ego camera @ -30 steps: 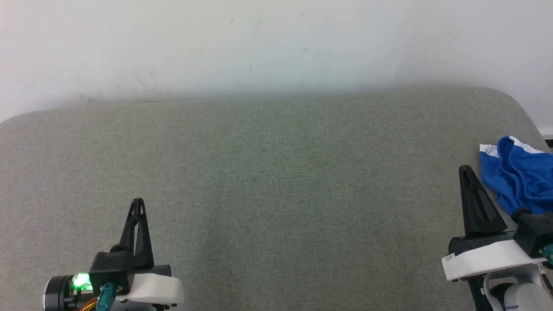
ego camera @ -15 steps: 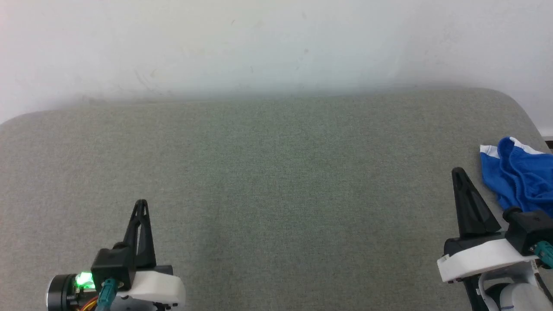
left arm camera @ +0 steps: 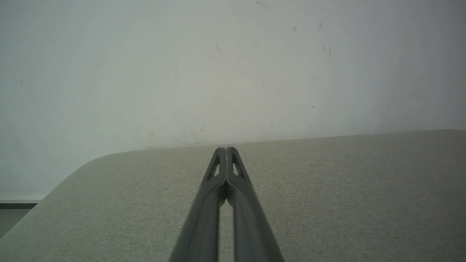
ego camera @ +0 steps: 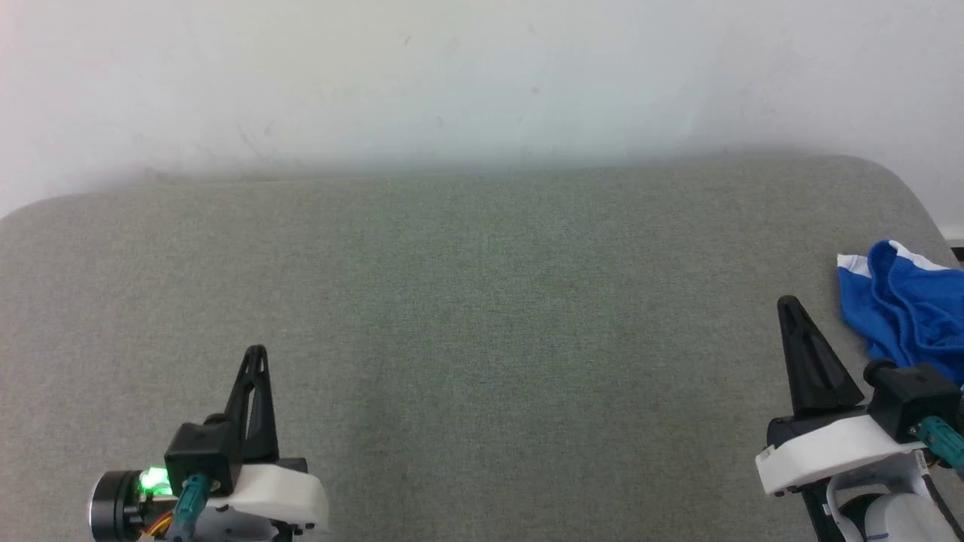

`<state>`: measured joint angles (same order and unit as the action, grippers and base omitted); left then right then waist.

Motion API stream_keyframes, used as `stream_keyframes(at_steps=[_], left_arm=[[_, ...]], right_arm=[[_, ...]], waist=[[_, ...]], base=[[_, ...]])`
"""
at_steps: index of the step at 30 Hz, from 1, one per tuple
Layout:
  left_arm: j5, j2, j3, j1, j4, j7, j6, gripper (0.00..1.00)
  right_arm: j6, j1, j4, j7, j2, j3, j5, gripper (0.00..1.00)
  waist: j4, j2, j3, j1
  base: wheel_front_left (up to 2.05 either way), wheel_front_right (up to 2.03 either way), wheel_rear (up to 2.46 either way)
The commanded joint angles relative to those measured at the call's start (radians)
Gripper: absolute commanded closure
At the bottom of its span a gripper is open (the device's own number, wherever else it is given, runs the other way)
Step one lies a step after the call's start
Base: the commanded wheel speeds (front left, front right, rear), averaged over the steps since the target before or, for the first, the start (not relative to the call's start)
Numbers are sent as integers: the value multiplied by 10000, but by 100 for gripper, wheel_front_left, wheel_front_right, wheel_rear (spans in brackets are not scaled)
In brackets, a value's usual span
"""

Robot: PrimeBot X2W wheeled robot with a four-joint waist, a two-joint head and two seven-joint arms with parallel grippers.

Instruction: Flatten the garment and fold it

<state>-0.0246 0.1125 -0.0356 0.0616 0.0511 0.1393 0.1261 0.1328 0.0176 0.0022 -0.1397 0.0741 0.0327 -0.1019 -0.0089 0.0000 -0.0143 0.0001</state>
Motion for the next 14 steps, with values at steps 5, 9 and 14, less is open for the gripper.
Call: stream_keyframes(at_steps=[5,9,14], left_arm=[[121,-96,80,-199,-68,-148,-158,100],[129,-131,98,-227,-97,-230,-231,100],[139,-174,121,-261,-133,-332,-321,100]], right_arm=[[-11,-88,-14,150,-52,-27,156,100],[-11,-94,-15,232,-65,-46,213,100],[-12,-101,-15,334,-80,-71,283,100]], waist=[[8,0,11,-1],[13,0,20,-1],[20,0,31,-1]], base=[[0,0,0],[0,0,0],[0,0,0]])
